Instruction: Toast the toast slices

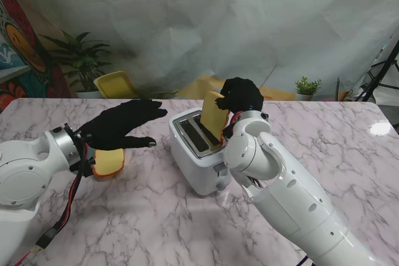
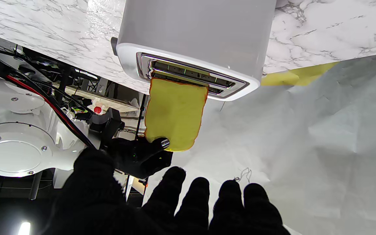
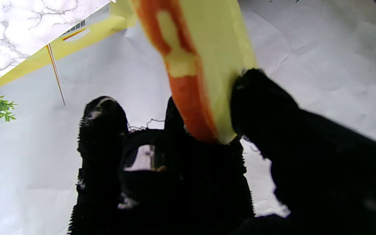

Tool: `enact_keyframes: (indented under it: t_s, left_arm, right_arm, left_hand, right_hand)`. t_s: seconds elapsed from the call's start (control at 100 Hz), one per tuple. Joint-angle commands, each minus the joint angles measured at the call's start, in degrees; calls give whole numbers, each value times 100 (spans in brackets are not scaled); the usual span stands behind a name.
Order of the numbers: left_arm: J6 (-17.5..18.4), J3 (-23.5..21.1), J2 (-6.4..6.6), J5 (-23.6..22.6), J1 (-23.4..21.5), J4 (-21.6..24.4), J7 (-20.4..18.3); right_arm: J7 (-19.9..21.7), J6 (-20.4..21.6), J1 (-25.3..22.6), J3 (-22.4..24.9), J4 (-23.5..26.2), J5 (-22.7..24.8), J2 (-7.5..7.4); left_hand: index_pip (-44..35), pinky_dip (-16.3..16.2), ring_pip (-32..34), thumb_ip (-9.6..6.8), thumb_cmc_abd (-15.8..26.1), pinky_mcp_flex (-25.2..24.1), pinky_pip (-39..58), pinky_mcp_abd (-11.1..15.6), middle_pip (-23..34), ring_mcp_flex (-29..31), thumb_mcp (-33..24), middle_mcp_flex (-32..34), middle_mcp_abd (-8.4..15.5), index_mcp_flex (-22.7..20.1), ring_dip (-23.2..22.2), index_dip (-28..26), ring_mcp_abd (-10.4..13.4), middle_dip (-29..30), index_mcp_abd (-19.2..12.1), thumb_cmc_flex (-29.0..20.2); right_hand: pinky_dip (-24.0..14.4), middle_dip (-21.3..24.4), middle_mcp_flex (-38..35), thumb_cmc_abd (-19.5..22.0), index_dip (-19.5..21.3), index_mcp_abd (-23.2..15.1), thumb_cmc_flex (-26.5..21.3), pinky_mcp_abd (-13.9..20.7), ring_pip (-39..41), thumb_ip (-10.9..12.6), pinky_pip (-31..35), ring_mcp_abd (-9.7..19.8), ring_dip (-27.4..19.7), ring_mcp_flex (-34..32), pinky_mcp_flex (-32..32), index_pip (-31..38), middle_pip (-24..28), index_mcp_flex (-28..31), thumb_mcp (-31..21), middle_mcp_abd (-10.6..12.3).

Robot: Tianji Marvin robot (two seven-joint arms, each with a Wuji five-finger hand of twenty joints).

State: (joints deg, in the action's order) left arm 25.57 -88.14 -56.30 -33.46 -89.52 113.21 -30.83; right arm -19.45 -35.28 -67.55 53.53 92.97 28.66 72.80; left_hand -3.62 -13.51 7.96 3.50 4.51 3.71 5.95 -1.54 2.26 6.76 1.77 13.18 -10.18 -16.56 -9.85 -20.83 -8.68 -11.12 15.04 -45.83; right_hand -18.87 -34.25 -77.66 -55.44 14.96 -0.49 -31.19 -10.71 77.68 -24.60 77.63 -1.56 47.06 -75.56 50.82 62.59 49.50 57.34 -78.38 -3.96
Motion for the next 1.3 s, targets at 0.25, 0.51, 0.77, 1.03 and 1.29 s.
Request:
enact_keyframes:
  t_s: [0.25, 0.51, 0.77, 1.03, 1.29]
  left_arm:
    - [2, -14, -5, -25, -56, 32, -50]
    - [2, -41, -6, -31, -91, 39, -48]
    - [7, -53, -4, -40, -110, 34, -54]
    - [26, -60, -6, -42, -116, 27, -35]
    - [41, -57, -7, -52, -113, 19, -23]
  right_arm:
    - [-126, -90, 83, -144, -68, -48, 142]
    - [-161, -144, 167, -226, -91, -96, 190]
    - [-118, -186, 211, -243, -38, -76, 184]
    - [-156, -117, 182, -207, -199, -22, 167]
    - [-304, -53, 105, -166, -321, -17, 187]
  left_hand:
    - [-31, -42, 83, -76, 162, -4, -235, 220, 82, 45, 63, 129, 80, -83, 64, 41, 97, 48, -74, 136]
    - [-30, -40, 82, -75, 165, -4, -237, 223, 79, 40, 65, 125, 87, -79, 64, 42, 94, 49, -76, 135]
    - [-31, -39, 84, -76, 173, -4, -237, 224, 82, 41, 63, 127, 87, -81, 63, 43, 97, 49, -75, 130]
    - [-32, -38, 87, -76, 172, -1, -237, 227, 83, 45, 64, 126, 89, -85, 61, 42, 95, 49, -76, 128]
    - [-32, -37, 87, -75, 170, -1, -237, 227, 86, 47, 65, 128, 85, -82, 61, 43, 103, 48, -74, 128]
  right_hand:
    - [69, 57, -539, -70, 6, -243, -241, 51, 204, 10, 126, 390, -31, 2, 76, 531, 267, 302, -720, -581]
    - [74, 60, -540, -68, 4, -242, -239, 53, 195, 7, 131, 392, -39, 2, 79, 533, 269, 301, -717, -577]
    - [79, 61, -542, -64, 3, -240, -235, 58, 199, 6, 133, 393, -43, 0, 76, 532, 273, 299, -717, -578]
    - [81, 62, -542, -65, 1, -247, -235, 53, 203, 8, 137, 395, -44, 1, 75, 531, 273, 300, -707, -579]
    - [83, 63, -542, -69, -1, -248, -237, 59, 201, 10, 142, 387, -48, 2, 71, 530, 274, 300, -708, -579]
